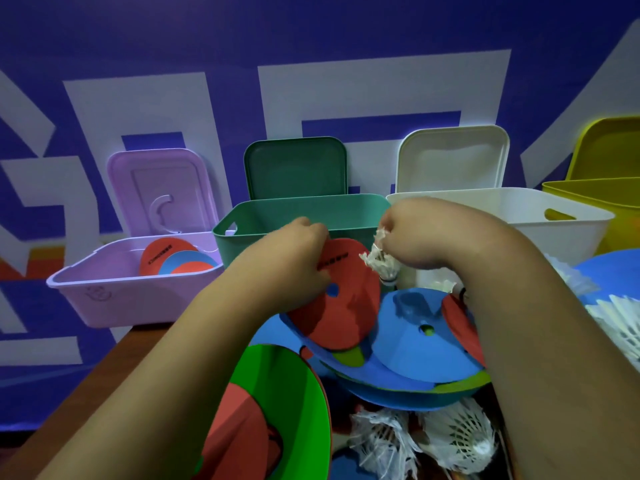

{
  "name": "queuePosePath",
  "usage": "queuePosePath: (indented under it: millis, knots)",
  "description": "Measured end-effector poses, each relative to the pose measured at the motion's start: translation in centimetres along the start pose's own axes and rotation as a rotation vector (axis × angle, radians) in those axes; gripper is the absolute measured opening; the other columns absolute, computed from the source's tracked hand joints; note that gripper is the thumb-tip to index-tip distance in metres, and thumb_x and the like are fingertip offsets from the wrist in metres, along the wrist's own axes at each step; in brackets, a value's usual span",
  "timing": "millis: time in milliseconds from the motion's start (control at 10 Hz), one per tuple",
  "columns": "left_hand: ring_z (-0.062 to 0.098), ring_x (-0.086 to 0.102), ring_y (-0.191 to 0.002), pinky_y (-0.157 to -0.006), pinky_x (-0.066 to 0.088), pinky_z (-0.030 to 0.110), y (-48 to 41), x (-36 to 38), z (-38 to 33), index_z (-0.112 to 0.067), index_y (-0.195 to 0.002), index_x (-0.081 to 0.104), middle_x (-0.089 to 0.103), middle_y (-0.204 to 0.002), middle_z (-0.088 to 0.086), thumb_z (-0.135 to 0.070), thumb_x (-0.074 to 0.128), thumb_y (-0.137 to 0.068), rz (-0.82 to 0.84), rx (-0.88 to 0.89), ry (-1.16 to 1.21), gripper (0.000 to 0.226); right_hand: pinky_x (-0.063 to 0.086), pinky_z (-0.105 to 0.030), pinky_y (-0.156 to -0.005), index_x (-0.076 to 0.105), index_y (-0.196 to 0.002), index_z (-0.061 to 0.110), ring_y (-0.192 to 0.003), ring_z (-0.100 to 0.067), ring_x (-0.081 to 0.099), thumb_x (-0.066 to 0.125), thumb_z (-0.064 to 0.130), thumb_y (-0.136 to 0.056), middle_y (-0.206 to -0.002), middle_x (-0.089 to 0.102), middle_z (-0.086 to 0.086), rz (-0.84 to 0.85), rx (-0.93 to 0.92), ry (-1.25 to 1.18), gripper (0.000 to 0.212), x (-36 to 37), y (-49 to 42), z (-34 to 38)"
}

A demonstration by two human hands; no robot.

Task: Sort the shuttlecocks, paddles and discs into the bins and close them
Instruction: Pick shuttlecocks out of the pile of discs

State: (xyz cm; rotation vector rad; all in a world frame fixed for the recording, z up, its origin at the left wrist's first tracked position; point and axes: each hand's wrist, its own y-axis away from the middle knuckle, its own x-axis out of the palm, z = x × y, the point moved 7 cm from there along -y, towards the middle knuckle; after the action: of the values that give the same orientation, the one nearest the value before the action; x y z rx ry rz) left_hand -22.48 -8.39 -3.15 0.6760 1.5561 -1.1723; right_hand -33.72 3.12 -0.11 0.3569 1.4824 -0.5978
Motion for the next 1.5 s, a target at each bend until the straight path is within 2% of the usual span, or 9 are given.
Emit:
queuePosePath:
  millis: [200, 400, 500, 700, 900, 1200, 1300, 1400, 1500]
  knots:
    - [0.021, 0.056, -0.073, -0.061, 0.037, 0.034, 0.5, -4.0, 2.5, -0.020, -0.079, 0.059, 0.058, -0.075, -0.004, -0.037, 0.070, -0.093, -0.161, -0.066, 0.217, 0.025, 0.041, -0.025, -0.060, 0.078, -0.106, 0.028, -0.089, -0.023, 0.064, 0.054, 0.026, -0.100, -0.101, 0.073, -0.002, -0.356, 0.075, -0.453, 0.025, -1.9, -0.8, -1.6]
    - [0.015, 0.053, -0.048, -0.046, 0.045, 0.030, 1.7, -5.9, 8.0, -0.020, -0.095, 0.073, 0.065, -0.067, 0.003, -0.031, 0.067, -0.097, -0.389, -0.356, 0.786, 0.013, 0.047, -0.029, -0.061, 0.073, -0.096, 0.024, -0.072, -0.017, 0.063, 0.052, 0.028, -0.098, -0.080, 0.068, 0.005, -0.589, 0.140, -0.722, 0.022, -2.4, -0.7, -2.4]
    - [0.012, 0.049, -0.041, -0.041, 0.044, 0.026, 2.0, -5.9, 9.8, -0.012, -0.097, 0.073, 0.059, -0.058, 0.003, -0.029, 0.065, -0.101, -0.428, -0.453, 0.991, 0.019, 0.063, -0.048, -0.073, 0.074, -0.103, 0.019, -0.073, -0.030, 0.072, 0.051, 0.026, -0.089, -0.080, 0.074, -0.003, -0.546, 0.185, -0.859, 0.028, -1.5, -0.9, -2.3]
    - [0.008, 0.054, -0.045, -0.045, 0.049, 0.019, 2.3, -4.6, 12.3, -0.006, -0.102, 0.068, 0.057, -0.055, 0.001, -0.026, 0.062, -0.105, -0.423, -0.593, 1.474, 0.021, 0.064, -0.052, -0.086, 0.046, -0.153, 0.022, -0.079, -0.020, 0.079, 0.044, 0.011, -0.096, -0.099, 0.075, 0.003, -0.300, 0.164, -0.912, 0.058, 1.3, -3.0, -1.3]
    - [0.010, 0.067, -0.052, -0.054, 0.058, 0.022, 2.4, -3.8, 14.5, 0.000, -0.107, 0.066, 0.064, -0.078, 0.009, -0.020, 0.054, -0.109, -0.502, -0.636, 1.613, 0.023, 0.063, -0.039, -0.077, 0.073, -0.096, 0.032, -0.079, -0.010, 0.075, 0.049, 0.022, -0.101, -0.093, 0.079, 0.011, -0.241, -0.027, -0.730, 0.026, 0.6, -1.8, 1.9]
    - [0.029, 0.077, -0.084, -0.059, 0.061, 0.029, 5.1, -2.4, 21.1, -0.001, -0.086, 0.060, 0.067, -0.085, 0.019, -0.008, 0.049, -0.108, -0.831, -0.762, 1.739, 0.025, 0.036, 0.001, -0.075, 0.076, -0.111, 0.037, -0.094, 0.007, 0.060, 0.058, 0.038, -0.102, -0.102, 0.070, 0.027, -0.160, -0.378, -0.432, 0.020, 1.5, 2.3, 10.0]
    - [0.030, 0.070, -0.109, -0.074, 0.051, 0.029, 6.9, -0.7, 22.3, -0.005, -0.104, 0.065, 0.072, -0.104, 0.015, -0.033, 0.048, -0.110, -0.487, -1.032, 1.267, 0.033, 0.037, 0.000, -0.076, 0.075, -0.111, 0.037, -0.092, 0.013, 0.059, 0.059, 0.037, -0.101, -0.092, 0.065, 0.032, -0.158, -0.396, -0.457, 0.019, 2.3, 2.2, 10.7]
    - [0.026, 0.068, -0.100, -0.085, 0.047, 0.031, 7.7, -1.6, 23.9, -0.011, -0.102, 0.064, 0.072, -0.109, 0.007, -0.036, 0.054, -0.108, -0.345, -1.053, 0.579, 0.028, 0.043, -0.011, -0.078, 0.076, -0.109, 0.037, -0.096, 0.010, 0.061, 0.059, 0.036, -0.101, -0.097, 0.068, 0.028, -0.176, -0.386, -0.477, 0.019, 2.4, 1.9, 10.6]
    - [0.028, 0.074, -0.077, -0.074, 0.063, 0.041, 7.3, -1.2, 23.7, -0.006, -0.099, 0.061, 0.073, -0.102, 0.019, -0.003, 0.049, -0.106, -0.464, -1.086, 1.202, 0.014, 0.040, -0.005, -0.076, 0.076, -0.108, 0.037, -0.095, 0.010, 0.061, 0.058, 0.035, -0.102, -0.098, 0.070, 0.026, -0.188, -0.364, -0.487, 0.019, 2.5, 1.9, 10.3]
